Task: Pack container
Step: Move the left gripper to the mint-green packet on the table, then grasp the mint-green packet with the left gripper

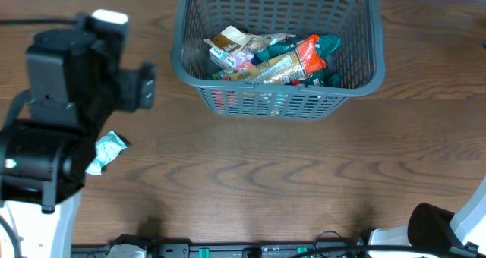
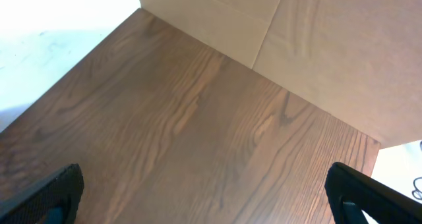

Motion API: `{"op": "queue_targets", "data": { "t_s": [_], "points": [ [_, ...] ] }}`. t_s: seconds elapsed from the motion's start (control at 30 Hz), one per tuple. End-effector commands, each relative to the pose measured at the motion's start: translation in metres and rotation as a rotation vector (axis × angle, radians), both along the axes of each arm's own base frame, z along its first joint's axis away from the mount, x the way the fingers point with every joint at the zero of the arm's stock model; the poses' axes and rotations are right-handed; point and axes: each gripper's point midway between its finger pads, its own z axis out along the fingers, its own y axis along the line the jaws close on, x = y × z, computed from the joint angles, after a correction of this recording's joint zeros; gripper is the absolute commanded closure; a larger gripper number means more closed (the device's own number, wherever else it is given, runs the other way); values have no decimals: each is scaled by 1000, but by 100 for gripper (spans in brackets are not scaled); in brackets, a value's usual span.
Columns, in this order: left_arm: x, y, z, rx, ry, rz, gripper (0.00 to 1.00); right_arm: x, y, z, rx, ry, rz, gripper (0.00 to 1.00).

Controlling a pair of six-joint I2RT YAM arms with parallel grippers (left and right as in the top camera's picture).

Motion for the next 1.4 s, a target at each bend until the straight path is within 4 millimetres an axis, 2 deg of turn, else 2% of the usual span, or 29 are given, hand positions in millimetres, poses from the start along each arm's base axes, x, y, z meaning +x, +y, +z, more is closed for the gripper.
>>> {"op": "queue_targets", "data": {
  "t_s": [0.0, 0.17, 0.33, 0.4, 0.63, 0.9, 1.0, 1.17, 1.37],
  "points": [
    [-14, 40, -20, -67, 88, 241, 2, -3, -2, 4, -16, 0, -7, 1],
    [-39, 77, -58, -93, 276, 428, 2, -3, -2, 4, -16, 0, -7, 1],
    [-45, 101, -91, -87, 415, 521, 2, -3, -2, 4, -16, 0, -7, 1],
    [-46, 110, -112, -80, 484, 542, 1, -3, -2, 4, -16, 0, -7, 1],
    [-56, 122, -183, -66, 647, 561, 1, -3, -2, 4, -16, 0, -7, 1],
    [-68, 120, -252, -42, 748, 498, 1, -3, -2, 4, -16, 0, -7, 1],
    [-65, 121, -270, -10, 740, 443, 2, -3, -2, 4, -16, -1, -7, 1],
    [-57, 125, -288, 68, 728, 321, 1, -3, -2, 4, -16, 0, -7, 1],
    [-63, 140, -303, 1, 739, 349, 2, -3, -2, 4, -16, 0, -7, 1]
  ]
}}
